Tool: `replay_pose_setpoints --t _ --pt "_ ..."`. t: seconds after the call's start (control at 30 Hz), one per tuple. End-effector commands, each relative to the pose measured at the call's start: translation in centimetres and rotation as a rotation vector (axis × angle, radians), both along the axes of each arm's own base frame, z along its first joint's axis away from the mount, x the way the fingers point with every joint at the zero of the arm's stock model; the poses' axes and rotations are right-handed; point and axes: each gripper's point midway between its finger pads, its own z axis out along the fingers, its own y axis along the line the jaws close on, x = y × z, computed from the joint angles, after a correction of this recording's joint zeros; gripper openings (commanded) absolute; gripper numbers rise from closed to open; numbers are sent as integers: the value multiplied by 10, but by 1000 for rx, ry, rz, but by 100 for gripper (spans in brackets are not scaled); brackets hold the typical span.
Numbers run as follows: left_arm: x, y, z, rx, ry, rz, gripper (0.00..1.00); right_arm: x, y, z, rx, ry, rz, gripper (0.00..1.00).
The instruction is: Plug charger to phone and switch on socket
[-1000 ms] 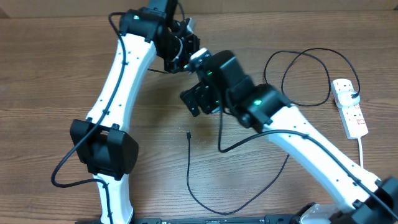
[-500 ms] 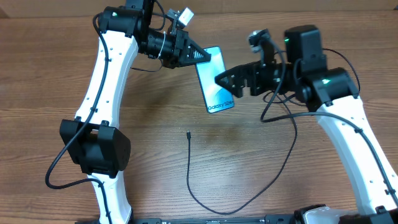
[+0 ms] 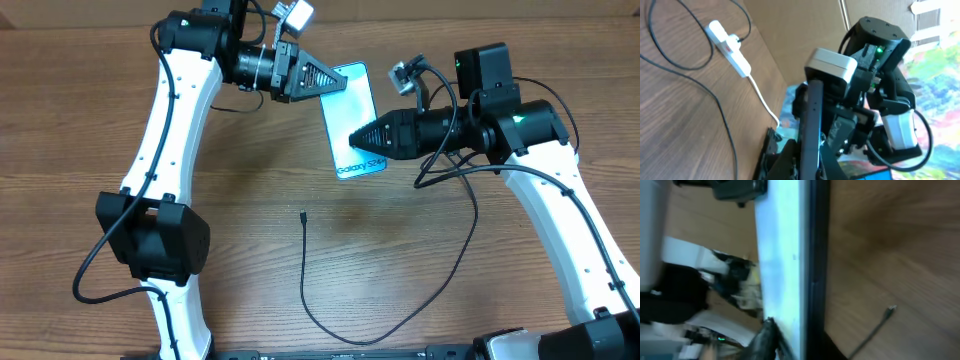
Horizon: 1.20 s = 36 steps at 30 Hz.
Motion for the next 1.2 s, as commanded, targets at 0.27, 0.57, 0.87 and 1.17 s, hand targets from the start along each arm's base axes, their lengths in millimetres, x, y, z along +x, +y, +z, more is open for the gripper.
replay_pose_setpoints --t 0.27,0.57,0.87,1.17 --pt "-14 -14 -2 32 26 -32 50 5 7 19 69 -18 18 4" --pt "-29 -37 1 3 -38 -106 46 24 12 40 144 77 -77 4" --pt "-24 -35 5 -21 -65 -100 20 26 12 42 154 117 -96 4" --pt "-23 -34 24 -127 -82 -126 4 24 12 40 156 191 -117 4"
